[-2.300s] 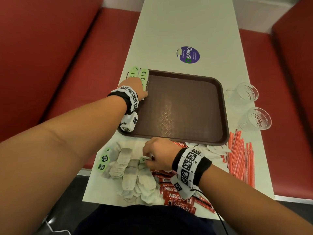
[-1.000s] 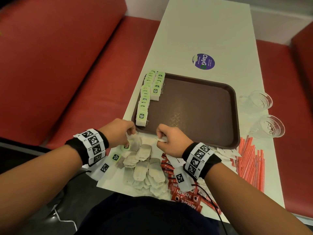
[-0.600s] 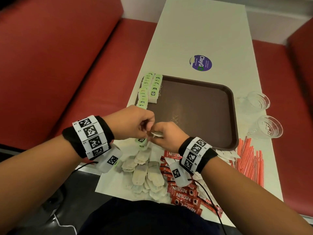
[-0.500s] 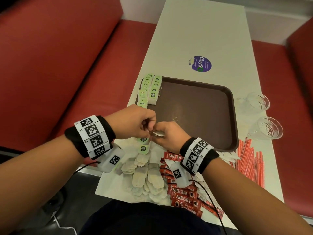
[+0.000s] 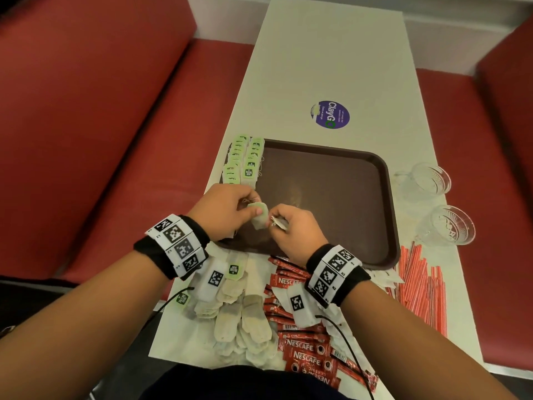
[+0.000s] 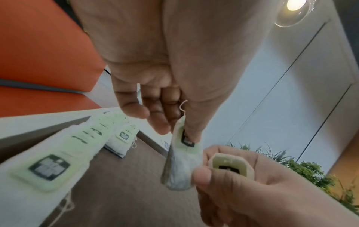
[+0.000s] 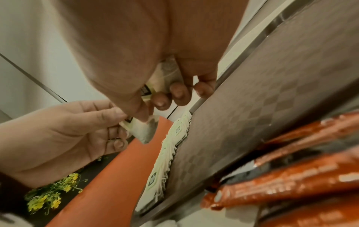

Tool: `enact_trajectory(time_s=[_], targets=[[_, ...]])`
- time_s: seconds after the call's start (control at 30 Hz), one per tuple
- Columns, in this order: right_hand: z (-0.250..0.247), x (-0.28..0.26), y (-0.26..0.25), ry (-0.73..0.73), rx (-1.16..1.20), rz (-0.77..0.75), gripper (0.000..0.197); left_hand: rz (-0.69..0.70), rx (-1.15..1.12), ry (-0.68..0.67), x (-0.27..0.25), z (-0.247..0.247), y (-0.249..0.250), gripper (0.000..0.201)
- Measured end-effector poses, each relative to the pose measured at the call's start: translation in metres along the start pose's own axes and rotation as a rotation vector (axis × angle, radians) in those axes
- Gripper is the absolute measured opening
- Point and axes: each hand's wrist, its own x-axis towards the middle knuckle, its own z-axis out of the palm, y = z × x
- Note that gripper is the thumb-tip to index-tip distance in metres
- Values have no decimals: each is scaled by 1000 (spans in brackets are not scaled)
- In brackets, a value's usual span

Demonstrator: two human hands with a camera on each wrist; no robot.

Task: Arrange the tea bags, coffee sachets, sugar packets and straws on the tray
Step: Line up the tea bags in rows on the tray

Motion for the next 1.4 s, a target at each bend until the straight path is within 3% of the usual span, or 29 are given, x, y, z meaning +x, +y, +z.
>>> enact_trajectory(time_s=[0.2, 0.37, 0.73, 0.93, 1.1, 1.2, 1.27, 1.4], targets=[[-2, 9, 4, 52, 8, 87, 11, -43, 71, 35, 41, -3, -6, 4], [-9, 9, 3, 20, 55, 136, 23, -154, 308, -91, 82, -6, -27, 18], [-13, 2, 0, -62, 48, 162, 16, -235, 339, 25, 121, 3, -45, 28], [-13, 4, -1, -27, 42, 143, 20, -141, 441, -110, 112, 13, -46, 34], [-15, 10, 0, -86, -36, 132, 8, -97, 435, -92, 104, 7, -36, 34], [-15, 15, 3, -95, -107, 111, 12, 25, 187, -36, 86, -1, -19, 23], [-16, 18, 5, -70, -130, 85, 14, 105, 10, -74, 67, -7, -5, 22], [-18, 19, 2, -4, -85, 5, 20, 207, -77, -168, 42, -5, 0, 10]])
